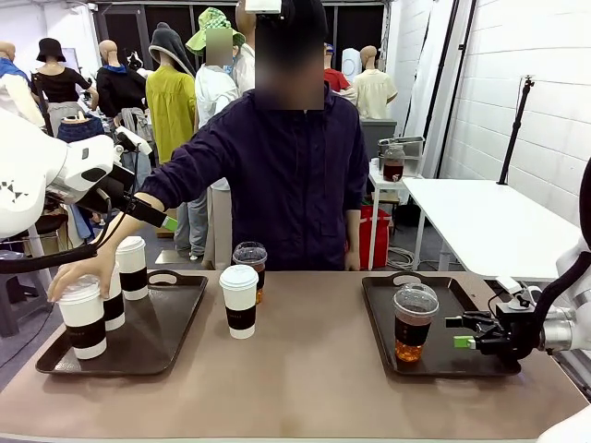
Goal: Distribute the coffee onto the tray.
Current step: Pick up another iced Americano from the middle of the table and place it on the right Handle tray.
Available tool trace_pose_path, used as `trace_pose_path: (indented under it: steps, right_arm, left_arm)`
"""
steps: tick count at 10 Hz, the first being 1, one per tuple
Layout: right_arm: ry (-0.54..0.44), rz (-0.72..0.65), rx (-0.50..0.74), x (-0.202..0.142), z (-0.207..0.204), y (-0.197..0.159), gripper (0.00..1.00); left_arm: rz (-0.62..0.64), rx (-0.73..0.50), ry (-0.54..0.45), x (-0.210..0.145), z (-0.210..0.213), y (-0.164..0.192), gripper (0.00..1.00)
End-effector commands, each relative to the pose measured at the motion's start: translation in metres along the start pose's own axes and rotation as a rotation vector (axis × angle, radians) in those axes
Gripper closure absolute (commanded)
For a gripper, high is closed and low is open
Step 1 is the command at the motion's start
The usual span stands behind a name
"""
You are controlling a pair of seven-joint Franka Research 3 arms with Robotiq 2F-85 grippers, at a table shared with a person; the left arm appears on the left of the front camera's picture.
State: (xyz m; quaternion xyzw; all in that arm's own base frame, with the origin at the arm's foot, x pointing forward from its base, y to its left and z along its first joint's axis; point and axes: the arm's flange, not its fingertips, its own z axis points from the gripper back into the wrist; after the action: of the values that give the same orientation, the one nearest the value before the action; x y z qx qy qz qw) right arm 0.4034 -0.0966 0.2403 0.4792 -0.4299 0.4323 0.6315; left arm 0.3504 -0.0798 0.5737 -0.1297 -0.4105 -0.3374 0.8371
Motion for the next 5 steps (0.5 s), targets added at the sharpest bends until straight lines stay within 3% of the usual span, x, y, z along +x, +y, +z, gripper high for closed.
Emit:
trace_pose_path:
  steps: [1,5]
  right_arm:
    - [0.002,0.001,0.004,-0.0008,-0.0017,-0.0004,0.0]
    - [0.008,0.004,-0.007,0.0016,0.0033,-0.0071,0.0]
  left_arm:
    - [0.004,-0.007,0.0,-0.0009,0.0007,0.0006,0.0]
    - [0.004,-0.007,0.0,-0.0009,0.0007,0.0006,0.0]
